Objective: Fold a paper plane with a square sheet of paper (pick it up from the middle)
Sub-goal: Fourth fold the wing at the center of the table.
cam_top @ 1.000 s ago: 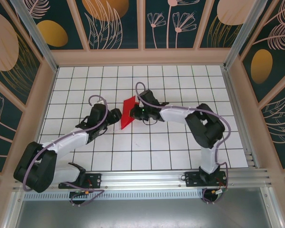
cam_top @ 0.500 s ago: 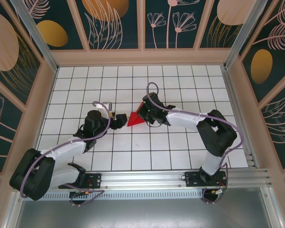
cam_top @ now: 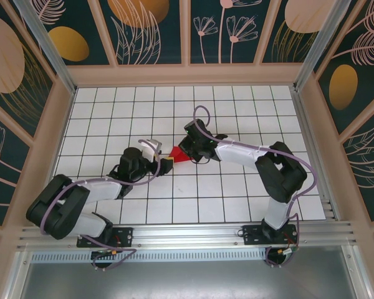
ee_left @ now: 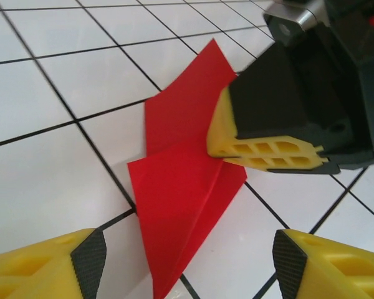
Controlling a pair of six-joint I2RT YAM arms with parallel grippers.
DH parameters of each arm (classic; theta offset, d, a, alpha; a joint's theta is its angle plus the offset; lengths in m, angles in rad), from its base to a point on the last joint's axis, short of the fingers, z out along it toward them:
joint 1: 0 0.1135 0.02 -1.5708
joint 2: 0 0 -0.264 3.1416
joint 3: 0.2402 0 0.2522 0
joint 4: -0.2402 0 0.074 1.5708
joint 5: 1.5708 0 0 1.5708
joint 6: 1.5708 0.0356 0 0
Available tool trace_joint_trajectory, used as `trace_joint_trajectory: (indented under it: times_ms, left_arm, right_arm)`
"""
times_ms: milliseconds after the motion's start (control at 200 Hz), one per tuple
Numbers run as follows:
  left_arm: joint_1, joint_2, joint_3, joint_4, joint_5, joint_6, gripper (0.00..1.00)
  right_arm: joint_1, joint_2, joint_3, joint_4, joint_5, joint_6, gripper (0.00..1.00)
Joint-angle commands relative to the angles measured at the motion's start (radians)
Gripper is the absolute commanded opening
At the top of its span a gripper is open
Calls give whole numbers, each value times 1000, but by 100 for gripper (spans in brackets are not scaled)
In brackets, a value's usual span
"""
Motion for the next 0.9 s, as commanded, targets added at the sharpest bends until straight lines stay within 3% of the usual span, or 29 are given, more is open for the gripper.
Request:
trace_joint_trajectory:
  times_ms: [0,240,465,776,896]
  left_arm:
    - [-8,52,6,156,67,78,69]
    - [-32,176,58,183,77,139,49]
    - [-53,245,87,198,51,186,38]
    - [-73,332,121,197,17,237,36]
    - [-73,345,124,197,-14,248,30]
  right_arm:
    - [-7,18,30,-49,-2,29,0]
    - [-22,30,25,-37,-51,38,0]
    - [-28,41,33,-35,-89,47,0]
    - [-36,44,46,-34,-130,57,0]
    - [-36,43,47,-33,-143,58,0]
